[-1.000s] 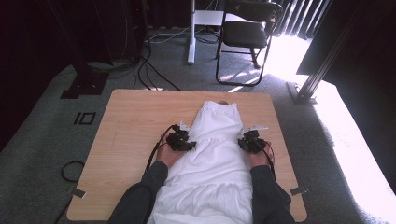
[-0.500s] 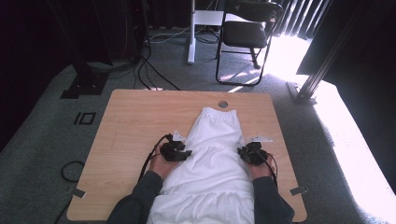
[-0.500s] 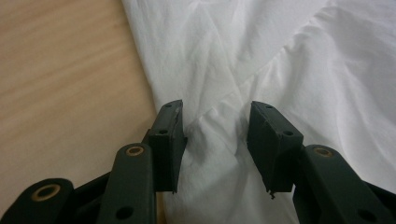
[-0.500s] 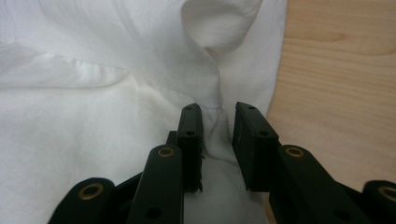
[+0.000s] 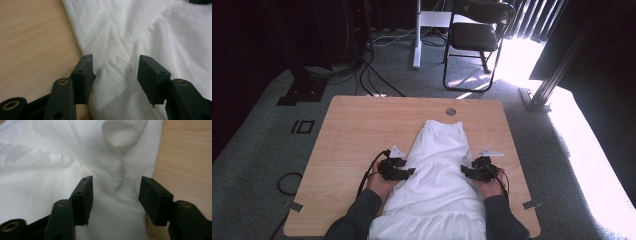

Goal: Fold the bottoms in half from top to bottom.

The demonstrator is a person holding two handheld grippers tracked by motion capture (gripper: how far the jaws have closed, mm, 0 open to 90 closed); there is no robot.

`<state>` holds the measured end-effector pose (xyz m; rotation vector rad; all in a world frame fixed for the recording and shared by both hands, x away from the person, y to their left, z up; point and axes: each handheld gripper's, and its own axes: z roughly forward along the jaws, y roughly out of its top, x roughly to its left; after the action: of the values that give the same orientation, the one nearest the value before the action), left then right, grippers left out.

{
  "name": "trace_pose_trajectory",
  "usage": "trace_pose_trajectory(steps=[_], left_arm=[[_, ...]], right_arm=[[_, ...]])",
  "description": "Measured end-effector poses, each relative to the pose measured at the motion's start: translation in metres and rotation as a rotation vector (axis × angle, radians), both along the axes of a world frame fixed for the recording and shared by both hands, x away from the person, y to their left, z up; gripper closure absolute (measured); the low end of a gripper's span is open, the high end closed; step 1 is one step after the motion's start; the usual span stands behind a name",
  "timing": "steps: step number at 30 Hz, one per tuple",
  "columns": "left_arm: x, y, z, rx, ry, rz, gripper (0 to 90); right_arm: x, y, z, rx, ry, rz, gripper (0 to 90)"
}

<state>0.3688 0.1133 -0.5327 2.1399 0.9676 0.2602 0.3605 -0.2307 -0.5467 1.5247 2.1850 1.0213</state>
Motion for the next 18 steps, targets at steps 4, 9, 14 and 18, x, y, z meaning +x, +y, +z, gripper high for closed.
trace_pose_trajectory(steps=[4, 9, 14, 18], left_arm=[[0.013, 0.002, 0.018, -0.020, -0.035, 0.019, 45.3], [0.046, -0.011, 0.036, -0.030, -0.048, 0.053, 41.4], [0.075, -0.031, 0.027, 0.031, -0.016, 0.054, 41.4], [0.088, -0.044, 0.013, 0.108, 0.005, 0.043, 41.4]], right_arm=[[0.005, -0.006, 0.013, 0.013, -0.035, -0.011, 41.0], [0.029, -0.010, 0.043, 0.028, -0.101, -0.015, 41.9], [0.063, 0.001, 0.045, 0.042, -0.094, 0.001, 43.5], [0.087, 0.009, 0.050, 0.077, -0.100, -0.015, 50.7]])
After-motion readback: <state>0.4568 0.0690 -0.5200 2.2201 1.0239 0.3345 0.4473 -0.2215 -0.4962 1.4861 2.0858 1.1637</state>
